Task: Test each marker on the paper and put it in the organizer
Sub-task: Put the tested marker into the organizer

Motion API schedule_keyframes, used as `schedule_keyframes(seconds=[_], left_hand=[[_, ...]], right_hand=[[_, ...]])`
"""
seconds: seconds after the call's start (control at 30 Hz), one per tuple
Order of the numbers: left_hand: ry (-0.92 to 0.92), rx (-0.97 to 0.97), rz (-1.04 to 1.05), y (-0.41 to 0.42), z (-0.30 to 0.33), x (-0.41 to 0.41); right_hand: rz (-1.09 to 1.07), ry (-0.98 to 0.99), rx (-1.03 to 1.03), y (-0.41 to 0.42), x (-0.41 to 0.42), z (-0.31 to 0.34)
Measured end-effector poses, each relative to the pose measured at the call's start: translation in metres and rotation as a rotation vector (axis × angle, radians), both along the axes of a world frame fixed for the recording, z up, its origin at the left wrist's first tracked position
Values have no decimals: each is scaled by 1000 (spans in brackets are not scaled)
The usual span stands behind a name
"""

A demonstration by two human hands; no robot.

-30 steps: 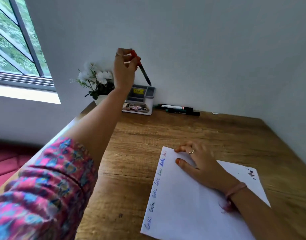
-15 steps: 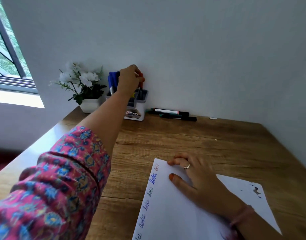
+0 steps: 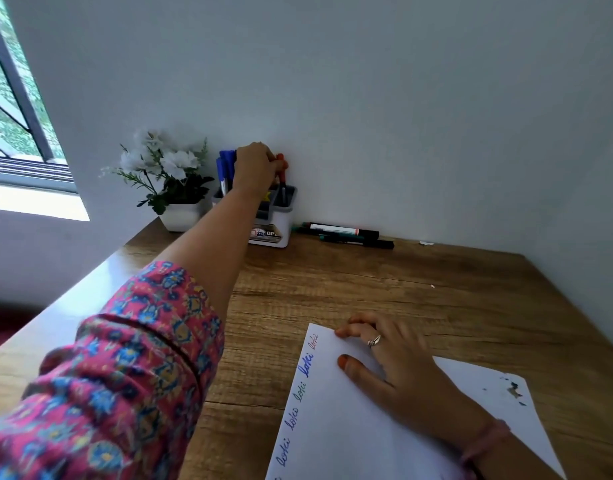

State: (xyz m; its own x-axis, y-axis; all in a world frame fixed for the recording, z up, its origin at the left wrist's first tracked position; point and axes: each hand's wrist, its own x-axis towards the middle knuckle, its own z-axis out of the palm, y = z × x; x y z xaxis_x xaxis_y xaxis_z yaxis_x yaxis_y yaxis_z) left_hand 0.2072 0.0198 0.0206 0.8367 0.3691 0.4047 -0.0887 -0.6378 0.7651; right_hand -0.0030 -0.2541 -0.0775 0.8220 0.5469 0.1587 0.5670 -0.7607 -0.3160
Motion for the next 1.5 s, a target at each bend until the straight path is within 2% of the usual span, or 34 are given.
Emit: schedule_keyframes(seconds=[0.07,0.13,0.23,0.33,0.4,0.47,0.53,0.6,0.7,0.87,1.13,1.3,1.5], left_hand=[[17,84,43,0,1,-3],[-15,77,74,-3,3,-8],[-175,69,42,-17,5,-18],[-234,308,-129,-42,0,-29],[-174,485,-302,-63,-12,-33],[-6,624,-395,-82,-32,-31],[173,686,-408,-94,-52,-25],[276,768,-380,-97,-66,-21],[318,834,-361,-96,-70,-22],[331,827,-371,-97,-67,-31],[312,667,-347,-92,-66,-79],[156,96,-330,-83,-56,-132],[106,-567,-325,-71,-32,-181]], right_hand=[[4,2,-4,0,0,0],[3,2,2,0,-1,0],[2,-6,-6,-1,0,-1],[0,-7,-1,-1,1,-2],[5,0,18,-1,0,-1],[9,1,24,-1,0,-1],[8,-1,20,-2,-1,-2],[8,4,15,-2,-1,-1],[9,9,11,-3,-1,-1],[7,0,6,-2,0,-1],[-1,7,-7,-2,0,0],[-16,23,-18,0,1,1],[-2,34,25,-2,1,0]])
